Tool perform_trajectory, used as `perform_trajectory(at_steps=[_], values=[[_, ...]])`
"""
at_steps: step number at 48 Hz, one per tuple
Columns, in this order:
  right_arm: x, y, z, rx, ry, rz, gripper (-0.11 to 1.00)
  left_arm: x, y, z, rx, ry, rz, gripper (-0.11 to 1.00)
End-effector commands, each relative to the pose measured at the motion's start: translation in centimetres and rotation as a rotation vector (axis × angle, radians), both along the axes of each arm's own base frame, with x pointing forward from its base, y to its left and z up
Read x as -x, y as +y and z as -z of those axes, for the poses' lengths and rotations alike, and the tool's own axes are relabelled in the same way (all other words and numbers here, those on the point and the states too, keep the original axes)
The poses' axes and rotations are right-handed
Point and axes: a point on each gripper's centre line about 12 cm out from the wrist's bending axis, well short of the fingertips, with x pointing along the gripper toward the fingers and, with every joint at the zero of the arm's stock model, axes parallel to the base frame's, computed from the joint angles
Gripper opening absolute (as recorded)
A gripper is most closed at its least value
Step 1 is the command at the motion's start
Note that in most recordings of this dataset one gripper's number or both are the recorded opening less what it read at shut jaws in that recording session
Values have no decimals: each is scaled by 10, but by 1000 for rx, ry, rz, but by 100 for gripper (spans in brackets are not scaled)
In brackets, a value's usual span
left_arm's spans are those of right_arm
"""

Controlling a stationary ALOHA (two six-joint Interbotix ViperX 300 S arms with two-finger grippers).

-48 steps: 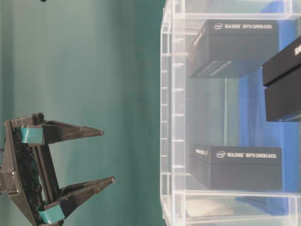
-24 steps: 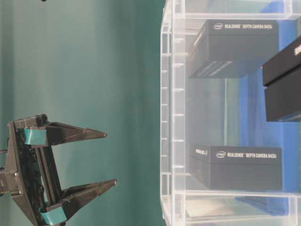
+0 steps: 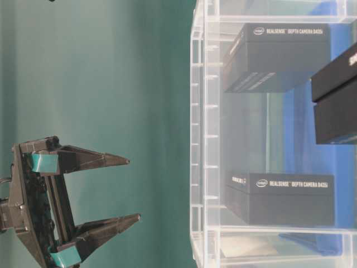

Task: Take out the box from the case.
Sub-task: 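Move the left gripper over the left black box in the case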

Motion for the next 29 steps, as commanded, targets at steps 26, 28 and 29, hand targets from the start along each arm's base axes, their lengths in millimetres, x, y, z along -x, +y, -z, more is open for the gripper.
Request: perform_trajectory(at_steps=[26, 28, 29], values=[[1, 0, -6, 15, -19, -1, 94, 0, 0, 25, 2, 23, 0, 96], [1, 0, -6, 15, -19, -2, 94, 0, 1, 29, 2, 26, -3, 96], [1, 0, -6, 15, -19, -2, 94, 0, 1, 31, 4, 30, -5, 96]])
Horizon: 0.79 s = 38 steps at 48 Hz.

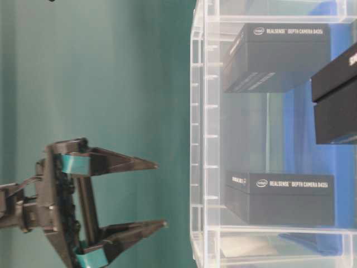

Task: Take out the box from the case.
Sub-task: 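Move the left gripper over the left black box in the case, then lower the left gripper around the left box and close it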

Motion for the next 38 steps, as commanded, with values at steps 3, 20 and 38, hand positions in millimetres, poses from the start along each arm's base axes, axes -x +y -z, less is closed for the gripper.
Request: perform_trajectory(at_steps=[3, 20, 38], values=[[1, 0, -6, 13, -20, -1, 94, 2, 1, 1, -7, -18, -12, 96], [2, 0, -5, 12, -17, -1, 94, -2, 5, 35, 1, 4, -19, 96], [5, 3, -4, 11, -20, -3, 94, -9, 13, 61, 4, 16, -30, 96]])
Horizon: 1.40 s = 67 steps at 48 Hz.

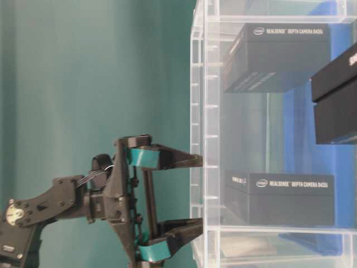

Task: Take out the box from the case.
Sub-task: 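Lower the left gripper around the left box and close it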

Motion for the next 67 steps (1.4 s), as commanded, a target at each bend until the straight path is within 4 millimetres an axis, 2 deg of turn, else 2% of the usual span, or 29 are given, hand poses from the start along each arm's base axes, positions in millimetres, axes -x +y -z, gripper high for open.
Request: perform_trajectory(at_steps=[1, 34, 67], values=[[1, 0, -6, 14, -21, -4, 94, 0, 4, -6, -10, -19, -6, 96], [-2, -1, -7, 26, -42, -10, 94, 5, 8, 17, -2, 5, -19, 96], [-3, 1, -7, 24, -43, -17, 94, 9, 6, 25, 5, 29, -19, 96]])
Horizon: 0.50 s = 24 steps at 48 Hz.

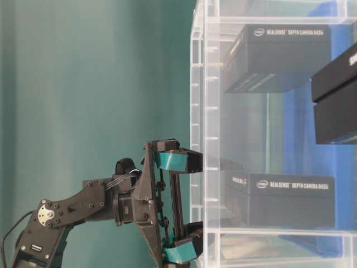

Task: Take out the box from the case.
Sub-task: 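Lower the left gripper around the left box and close it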

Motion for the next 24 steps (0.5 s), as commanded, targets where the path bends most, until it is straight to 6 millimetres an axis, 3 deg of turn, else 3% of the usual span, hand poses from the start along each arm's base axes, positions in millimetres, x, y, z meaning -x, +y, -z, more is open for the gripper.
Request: perform_trajectory(at_steps=[1, 9, 16, 24], values=[[0, 1, -6, 15, -21, -9, 94, 2, 1, -5, -6, -4, 0, 96], [-1, 2, -7, 16, -22, -11, 94, 1, 0, -5, -4, -10, -3, 91], [-1, 2, -7, 16, -22, -11, 94, -2, -3, -9, -1, -24, -1, 61], [1, 2, -7, 18, -24, -12, 94, -5, -3, -15, -6, -40, 3, 61]])
